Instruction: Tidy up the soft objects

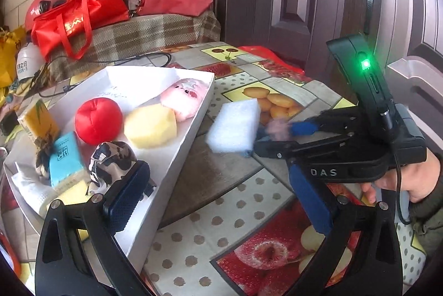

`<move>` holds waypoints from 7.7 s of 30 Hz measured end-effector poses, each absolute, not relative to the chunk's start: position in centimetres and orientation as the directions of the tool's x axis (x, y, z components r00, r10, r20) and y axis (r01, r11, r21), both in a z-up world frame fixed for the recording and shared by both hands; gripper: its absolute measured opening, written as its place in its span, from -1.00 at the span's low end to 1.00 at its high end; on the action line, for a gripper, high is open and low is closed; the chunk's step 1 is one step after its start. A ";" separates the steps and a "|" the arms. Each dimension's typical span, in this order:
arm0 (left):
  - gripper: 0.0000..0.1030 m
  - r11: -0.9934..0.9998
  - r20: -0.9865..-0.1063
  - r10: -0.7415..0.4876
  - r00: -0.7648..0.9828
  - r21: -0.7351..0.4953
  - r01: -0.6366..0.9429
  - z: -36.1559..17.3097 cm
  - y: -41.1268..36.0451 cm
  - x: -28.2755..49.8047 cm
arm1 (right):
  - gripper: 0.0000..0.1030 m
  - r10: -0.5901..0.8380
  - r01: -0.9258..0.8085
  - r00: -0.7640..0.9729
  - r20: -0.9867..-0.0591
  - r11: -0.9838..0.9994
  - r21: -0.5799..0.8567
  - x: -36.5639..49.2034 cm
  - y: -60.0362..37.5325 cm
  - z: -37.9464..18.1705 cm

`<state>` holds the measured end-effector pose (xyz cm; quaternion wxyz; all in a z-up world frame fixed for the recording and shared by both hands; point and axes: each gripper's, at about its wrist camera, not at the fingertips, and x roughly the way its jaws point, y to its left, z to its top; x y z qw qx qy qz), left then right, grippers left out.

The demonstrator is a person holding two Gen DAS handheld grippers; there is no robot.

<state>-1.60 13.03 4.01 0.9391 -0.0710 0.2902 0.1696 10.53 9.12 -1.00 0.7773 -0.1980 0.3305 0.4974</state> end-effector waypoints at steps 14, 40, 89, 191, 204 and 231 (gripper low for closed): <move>0.97 0.959 -0.585 0.242 0.774 0.024 -0.282 4.1 12.1 2.2 | -0.50 0.624 -0.866 0.352 -0.698 0.500 0.010 10.2 -1.6 -0.9; 0.97 0.987 -0.738 0.151 0.657 0.075 -0.143 1.5 7.8 7.6 | -0.50 0.688 -0.826 0.295 -0.663 0.533 0.184 12.6 -3.8 -0.9; 0.12 0.898 -0.317 0.427 0.847 0.039 -0.438 6.1 9.4 -3.6 | -0.50 0.775 -0.810 0.549 -0.314 0.586 0.029 4.7 -3.3 3.0; 1.00 0.589 -0.353 0.770 0.531 0.074 -0.805 5.1 27.9 -8.8 | 1.00 0.836 -0.877 0.477 -0.271 0.472 -0.085 1.4 18.4 3.6; 1.00 0.611 -0.313 0.745 0.589 -0.032 -0.791 5.5 24.4 -12.0 | 1.00 0.814 -0.859 0.495 -0.305 0.512 -0.026 1.0 15.8 3.4; 1.00 0.592 -0.351 0.768 0.535 0.071 -0.803 5.0 9.2 -15.7 | 1.00 0.770 -0.761 0.599 -0.220 0.633 0.142 -3.3 -3.5 3.6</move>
